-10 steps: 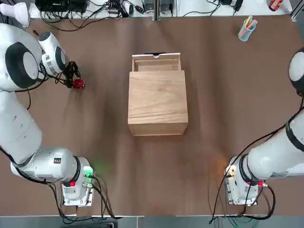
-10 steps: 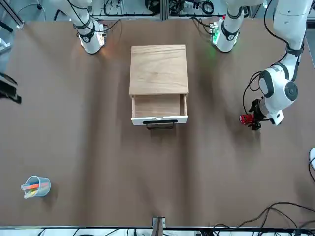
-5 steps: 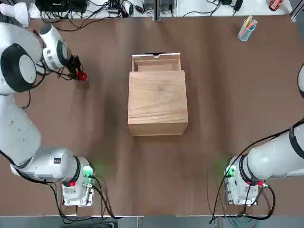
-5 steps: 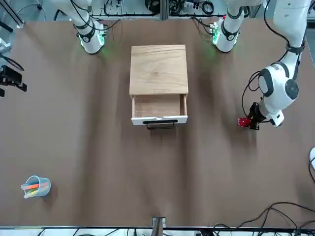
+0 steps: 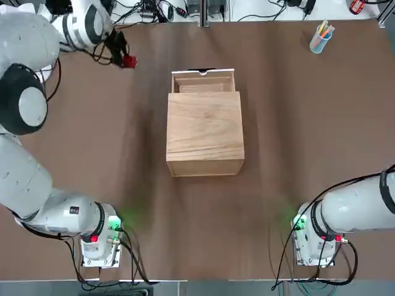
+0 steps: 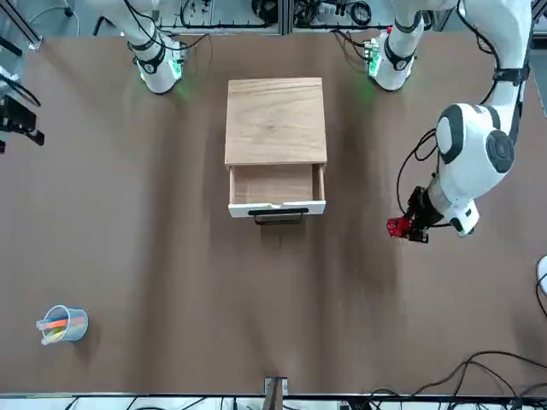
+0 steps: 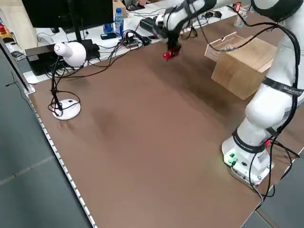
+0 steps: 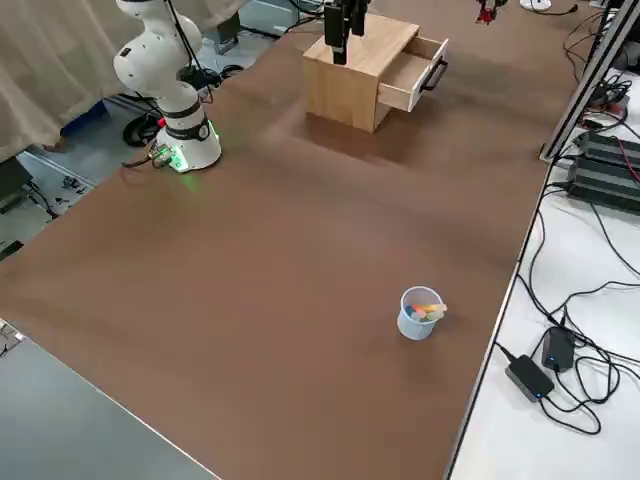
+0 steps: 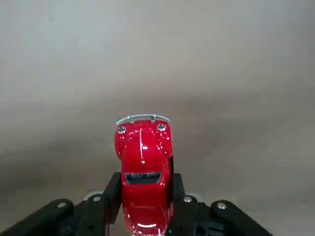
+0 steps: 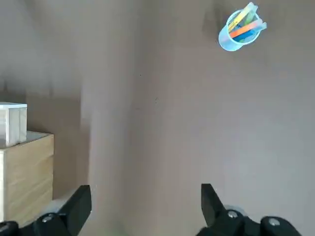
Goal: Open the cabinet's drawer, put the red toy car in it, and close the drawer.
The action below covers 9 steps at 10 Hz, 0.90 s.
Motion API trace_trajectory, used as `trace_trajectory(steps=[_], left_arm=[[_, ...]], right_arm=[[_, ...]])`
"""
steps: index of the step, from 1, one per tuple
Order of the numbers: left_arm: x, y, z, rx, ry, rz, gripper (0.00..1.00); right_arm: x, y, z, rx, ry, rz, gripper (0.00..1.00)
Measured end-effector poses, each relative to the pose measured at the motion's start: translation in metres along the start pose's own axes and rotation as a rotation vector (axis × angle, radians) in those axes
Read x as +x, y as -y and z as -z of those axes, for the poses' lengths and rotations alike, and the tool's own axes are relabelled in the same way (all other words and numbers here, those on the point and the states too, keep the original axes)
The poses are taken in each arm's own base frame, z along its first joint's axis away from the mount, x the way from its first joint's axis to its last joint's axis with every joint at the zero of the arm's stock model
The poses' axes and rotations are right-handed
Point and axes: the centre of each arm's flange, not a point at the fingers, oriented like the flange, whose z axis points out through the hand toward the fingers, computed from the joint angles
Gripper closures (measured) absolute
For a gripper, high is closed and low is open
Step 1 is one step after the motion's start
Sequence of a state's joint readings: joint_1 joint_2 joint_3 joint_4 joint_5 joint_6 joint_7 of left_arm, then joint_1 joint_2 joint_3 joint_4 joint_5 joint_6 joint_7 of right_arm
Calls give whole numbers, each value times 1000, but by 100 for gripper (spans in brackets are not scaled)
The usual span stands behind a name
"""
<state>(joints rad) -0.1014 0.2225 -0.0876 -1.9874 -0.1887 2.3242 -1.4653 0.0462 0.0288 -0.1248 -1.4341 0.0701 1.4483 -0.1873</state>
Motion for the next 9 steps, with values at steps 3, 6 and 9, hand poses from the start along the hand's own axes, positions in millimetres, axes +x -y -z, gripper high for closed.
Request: trace_trajectory(steps=[3,6,9], left_arm=[[-121,-5,11,9,-26,-11,56],[-235,3,23,52,6,-22,56],[-304,14,18,102,17,-33,56]], right_arm=[[2,14,-10,0,21,-5,2],[-1,-3,-9,0,24,-36,2],[-2,0,-10,0,29,-37,1]])
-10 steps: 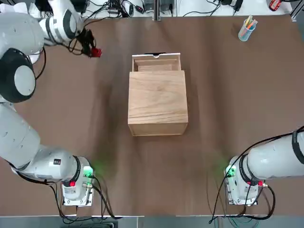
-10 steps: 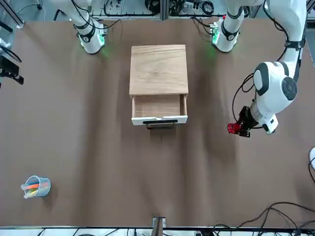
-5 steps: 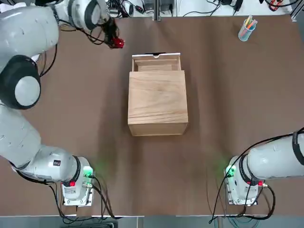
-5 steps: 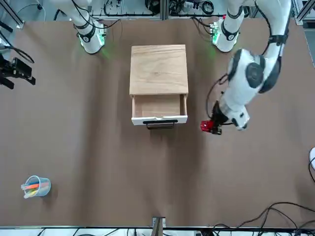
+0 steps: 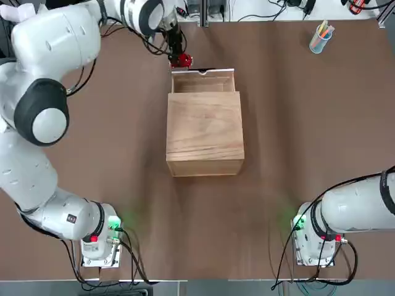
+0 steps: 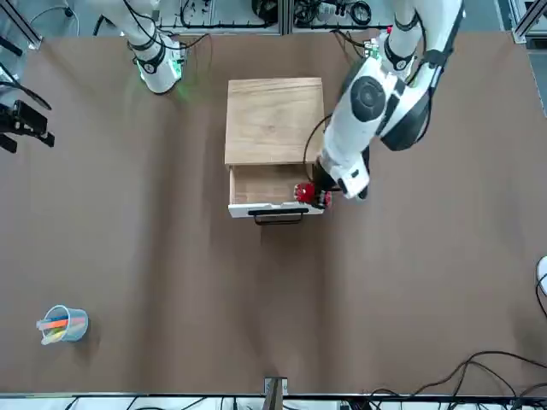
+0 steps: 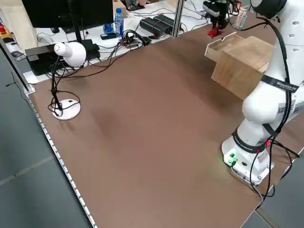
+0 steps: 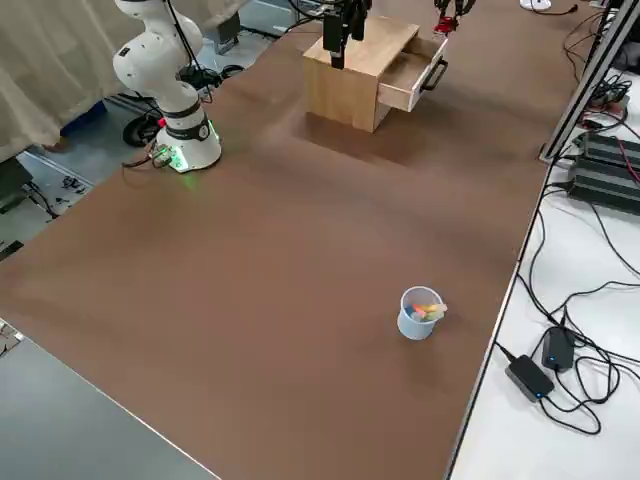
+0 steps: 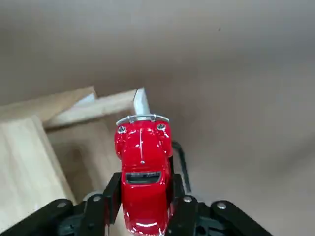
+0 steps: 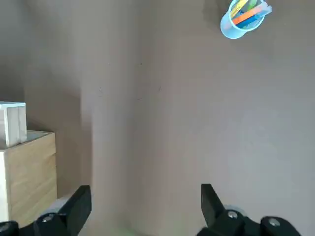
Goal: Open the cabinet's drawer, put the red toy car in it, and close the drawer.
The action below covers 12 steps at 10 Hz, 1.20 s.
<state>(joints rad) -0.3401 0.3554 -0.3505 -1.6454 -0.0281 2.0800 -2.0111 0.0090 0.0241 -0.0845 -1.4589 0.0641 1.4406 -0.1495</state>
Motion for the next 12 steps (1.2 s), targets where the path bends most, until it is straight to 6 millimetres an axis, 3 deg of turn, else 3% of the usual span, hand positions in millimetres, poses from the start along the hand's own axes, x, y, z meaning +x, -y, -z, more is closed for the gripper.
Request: trace_trajectory(steps=[4,7,9,12], left_arm=[[-44,17,-48,104,-18,-16,56],[-57,17,-72,131,-18,-27,56],[-65,21,-90,148,-37,-37,56],[-62,14,-104,157,-42,-33,56]], right_arm=[[8,14,-16,11,31,23,1],[43,69,-73,67,96,90,1],[61,76,-106,110,129,89,1],[68,82,-122,117,156,96,1]])
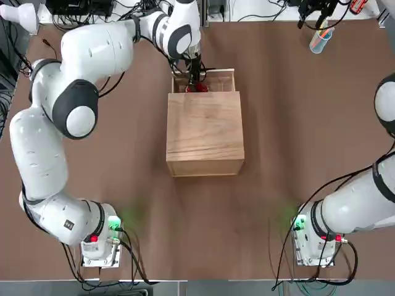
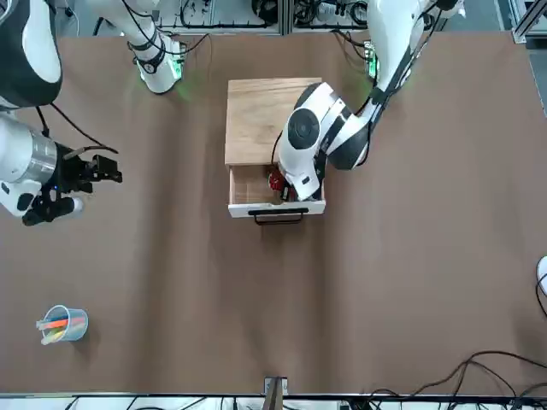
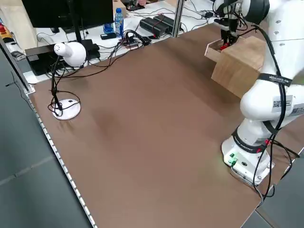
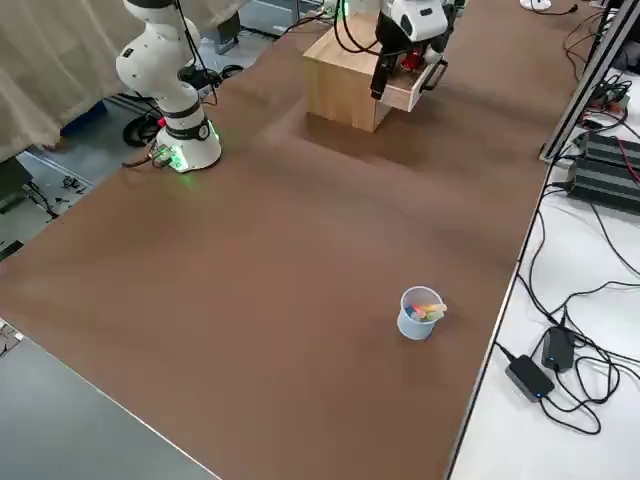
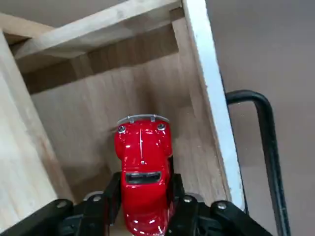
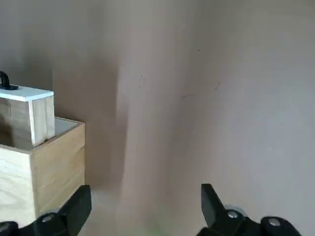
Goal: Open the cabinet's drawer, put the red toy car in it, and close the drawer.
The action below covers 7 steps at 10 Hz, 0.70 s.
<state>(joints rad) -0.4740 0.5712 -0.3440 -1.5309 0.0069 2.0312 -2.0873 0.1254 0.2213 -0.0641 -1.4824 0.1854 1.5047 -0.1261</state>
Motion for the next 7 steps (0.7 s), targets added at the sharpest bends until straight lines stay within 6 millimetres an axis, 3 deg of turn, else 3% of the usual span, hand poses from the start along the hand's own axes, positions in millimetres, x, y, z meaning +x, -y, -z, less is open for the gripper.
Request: trace_trajectory(steps=[3,5,6,7], left_arm=[[-2,-4,8,-16,9,11,47],[-6,-3,24,-30,15,7,19],[-8,1,33,-32,13,2,1],[-9,2,44,-46,15,1,0]], right_arm=[[22,37,-29,78,26,48,0],[45,55,-47,156,-5,59,0],[57,69,-57,200,-25,67,0],[62,78,-60,214,-40,74,0]])
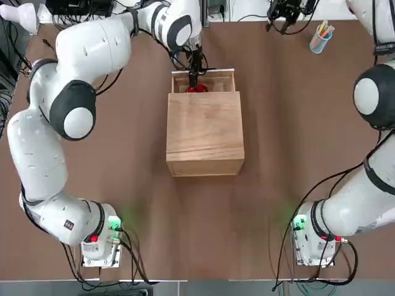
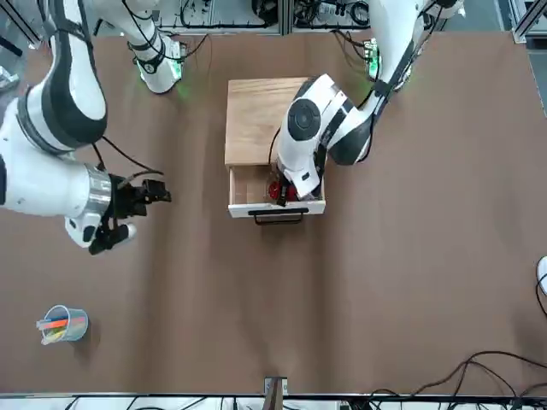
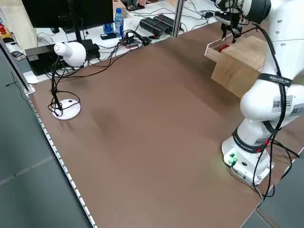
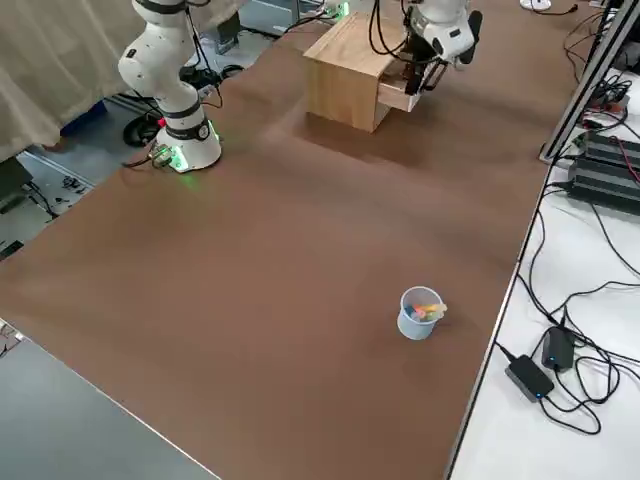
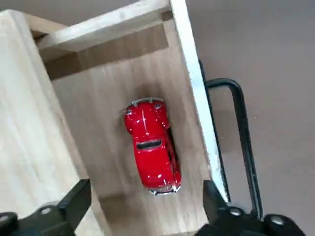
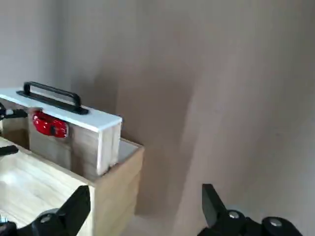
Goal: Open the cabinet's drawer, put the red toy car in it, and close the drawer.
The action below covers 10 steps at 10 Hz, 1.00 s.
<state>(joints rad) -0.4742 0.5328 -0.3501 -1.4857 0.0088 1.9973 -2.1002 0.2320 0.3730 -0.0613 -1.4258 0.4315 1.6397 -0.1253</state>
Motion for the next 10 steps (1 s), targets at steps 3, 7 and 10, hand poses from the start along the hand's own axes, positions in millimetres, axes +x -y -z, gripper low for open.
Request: trace_trajectory(steps=[3,7,10], left_arm=[[45,-1,85,-92,-92,-28,0],[143,6,140,-105,-162,-260,0],[217,21,173,-95,-192,-534,0]], right_arm=[[20,10,-21,98,-58,-14,0],[50,18,-74,255,-91,-95,30],[63,30,-115,250,-87,-188,62]])
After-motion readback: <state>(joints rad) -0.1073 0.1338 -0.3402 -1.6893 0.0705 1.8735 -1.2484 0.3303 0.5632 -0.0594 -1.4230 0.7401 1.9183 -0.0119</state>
